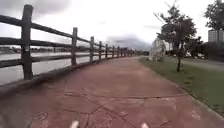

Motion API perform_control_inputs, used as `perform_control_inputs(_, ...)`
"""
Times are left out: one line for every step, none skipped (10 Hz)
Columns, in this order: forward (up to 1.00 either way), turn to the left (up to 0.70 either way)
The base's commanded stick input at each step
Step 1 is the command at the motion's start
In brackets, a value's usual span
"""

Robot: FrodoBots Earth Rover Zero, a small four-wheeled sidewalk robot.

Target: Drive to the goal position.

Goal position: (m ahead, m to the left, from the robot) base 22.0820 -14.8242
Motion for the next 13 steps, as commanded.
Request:
perform_control_inputs(1.0, 0.0)
perform_control_inputs(1.0, 0.0)
perform_control_inputs(1.0, 0.0)
perform_control_inputs(1.0, 0.0)
perform_control_inputs(1.0, 0.0)
perform_control_inputs(1.0, 0.0)
perform_control_inputs(1.0, 0.0)
perform_control_inputs(1.0, -0.12)
perform_control_inputs(1.0, -0.21)
perform_control_inputs(1.0, -0.07)
perform_control_inputs(1.0, 0.0)
perform_control_inputs(1.0, 0.0)
perform_control_inputs(1.0, -0.03)
